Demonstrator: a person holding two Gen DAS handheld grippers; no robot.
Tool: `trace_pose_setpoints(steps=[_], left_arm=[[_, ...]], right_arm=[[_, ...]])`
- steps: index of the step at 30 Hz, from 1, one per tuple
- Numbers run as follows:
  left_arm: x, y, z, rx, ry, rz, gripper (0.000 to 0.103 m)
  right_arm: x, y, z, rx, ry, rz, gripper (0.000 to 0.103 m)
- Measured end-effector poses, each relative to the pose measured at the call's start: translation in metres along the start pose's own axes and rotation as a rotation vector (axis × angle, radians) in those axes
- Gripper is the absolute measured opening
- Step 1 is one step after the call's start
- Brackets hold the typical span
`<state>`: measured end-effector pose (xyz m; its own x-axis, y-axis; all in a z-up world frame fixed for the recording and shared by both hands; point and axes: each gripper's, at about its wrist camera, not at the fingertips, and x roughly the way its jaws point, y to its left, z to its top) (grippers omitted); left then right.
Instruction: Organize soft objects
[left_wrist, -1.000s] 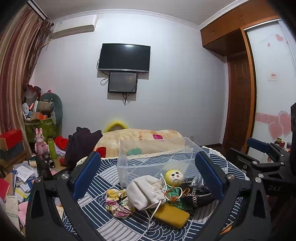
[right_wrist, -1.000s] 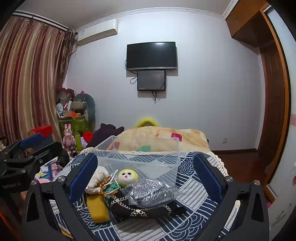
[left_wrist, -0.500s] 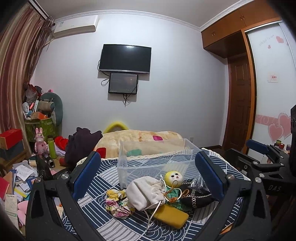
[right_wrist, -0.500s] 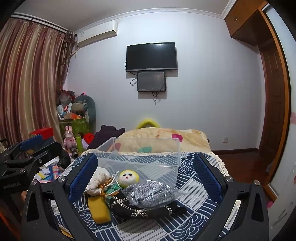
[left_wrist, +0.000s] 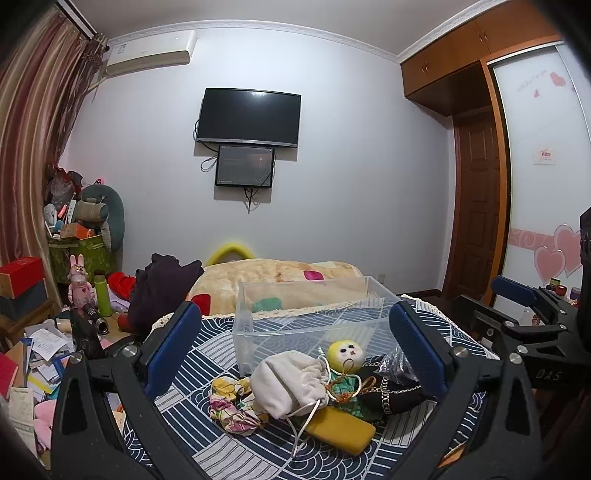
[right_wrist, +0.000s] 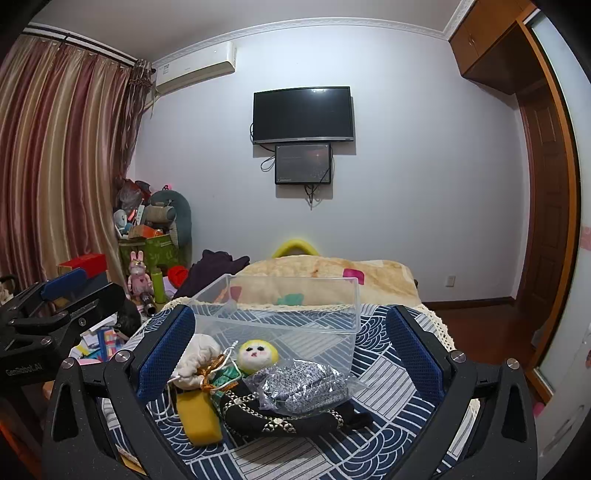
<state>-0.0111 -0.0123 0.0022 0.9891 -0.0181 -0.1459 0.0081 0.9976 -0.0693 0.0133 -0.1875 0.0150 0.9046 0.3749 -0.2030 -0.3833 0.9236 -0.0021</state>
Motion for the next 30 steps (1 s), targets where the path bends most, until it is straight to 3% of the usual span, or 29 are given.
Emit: trace_pose_setpoints(steps=[30], left_arm=[[-0.0013,0.0018,-0.0014,-0.01,-0.002,-0.018,0.103]], right_arm=[[-0.0002,-0.0046,-0.0007,0.027,0.003,0.018,0.103]])
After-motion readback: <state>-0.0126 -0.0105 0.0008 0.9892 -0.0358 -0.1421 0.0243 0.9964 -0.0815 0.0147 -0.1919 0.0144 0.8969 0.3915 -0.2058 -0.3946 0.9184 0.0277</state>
